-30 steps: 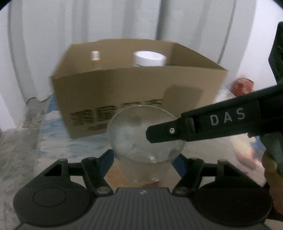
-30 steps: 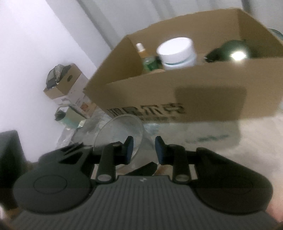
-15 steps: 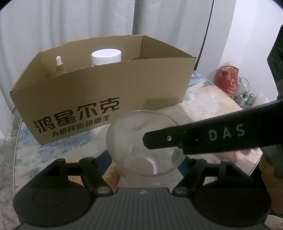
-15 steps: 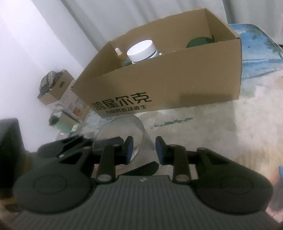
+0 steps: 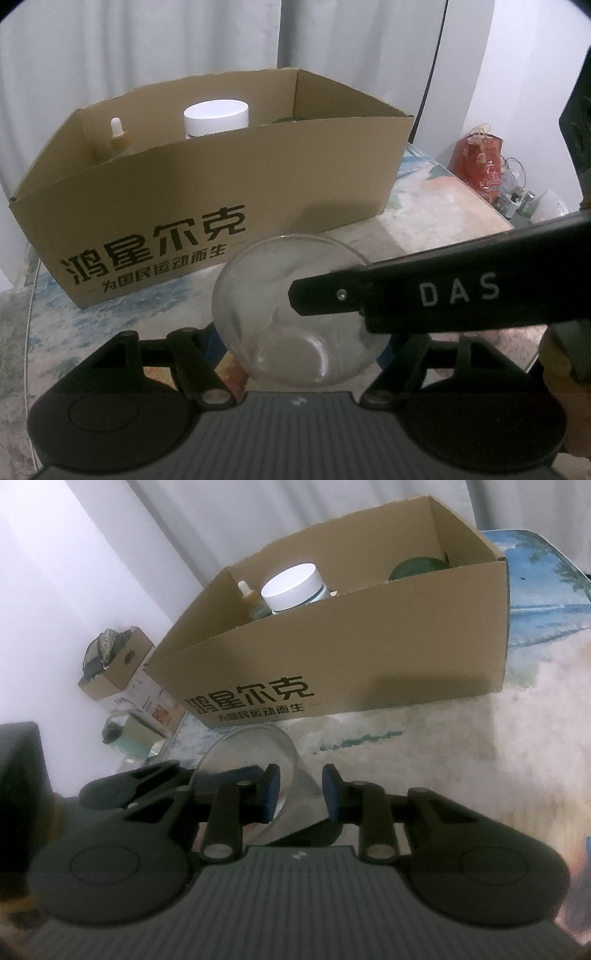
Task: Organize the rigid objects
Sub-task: 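Lift the glass cup with the right gripper and carry it over the box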
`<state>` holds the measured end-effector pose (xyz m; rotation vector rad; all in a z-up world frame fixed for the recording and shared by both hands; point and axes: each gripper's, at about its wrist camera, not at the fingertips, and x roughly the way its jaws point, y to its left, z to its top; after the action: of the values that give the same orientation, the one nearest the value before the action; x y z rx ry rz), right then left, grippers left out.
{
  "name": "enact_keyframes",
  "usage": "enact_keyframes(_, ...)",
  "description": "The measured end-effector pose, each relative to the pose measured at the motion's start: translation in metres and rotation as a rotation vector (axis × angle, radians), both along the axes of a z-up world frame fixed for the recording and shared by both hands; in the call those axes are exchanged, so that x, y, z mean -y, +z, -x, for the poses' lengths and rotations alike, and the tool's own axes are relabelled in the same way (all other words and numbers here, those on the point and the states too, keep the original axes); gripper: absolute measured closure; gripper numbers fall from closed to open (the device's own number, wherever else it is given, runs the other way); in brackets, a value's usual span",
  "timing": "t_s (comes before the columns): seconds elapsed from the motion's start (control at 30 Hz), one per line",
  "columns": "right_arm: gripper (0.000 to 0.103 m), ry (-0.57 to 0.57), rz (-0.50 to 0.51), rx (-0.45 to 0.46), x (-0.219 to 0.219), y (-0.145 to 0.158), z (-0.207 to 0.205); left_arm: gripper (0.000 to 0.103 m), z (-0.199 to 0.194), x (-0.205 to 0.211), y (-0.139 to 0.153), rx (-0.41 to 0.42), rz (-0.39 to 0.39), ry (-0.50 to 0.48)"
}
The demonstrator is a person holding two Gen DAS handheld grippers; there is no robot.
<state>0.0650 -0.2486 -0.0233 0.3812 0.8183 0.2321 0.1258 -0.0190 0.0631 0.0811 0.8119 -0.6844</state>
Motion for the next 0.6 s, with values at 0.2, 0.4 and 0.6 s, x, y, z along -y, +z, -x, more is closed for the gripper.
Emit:
enact_keyframes(0.2, 0.080, 0.002, 0.010, 0.017, -0.001, -0.001, 0.000, 0.028, 0.001, 0.002, 0.001, 0.004, -0.006, 0.003)
enact_keyframes(0.4, 0.081, 0.010, 0.012, 0.042, -0.002, 0.003, 0.002, 0.028, 0.007, 0.002, 0.011, 0.044, -0.010, 0.011)
enact_keyframes(0.6, 0.081, 0.033, 0.053, 0.180, -0.004, 0.048, 0.015, 0.028, 0.015, -0.005, 0.063, 0.198, 0.026, 0.027)
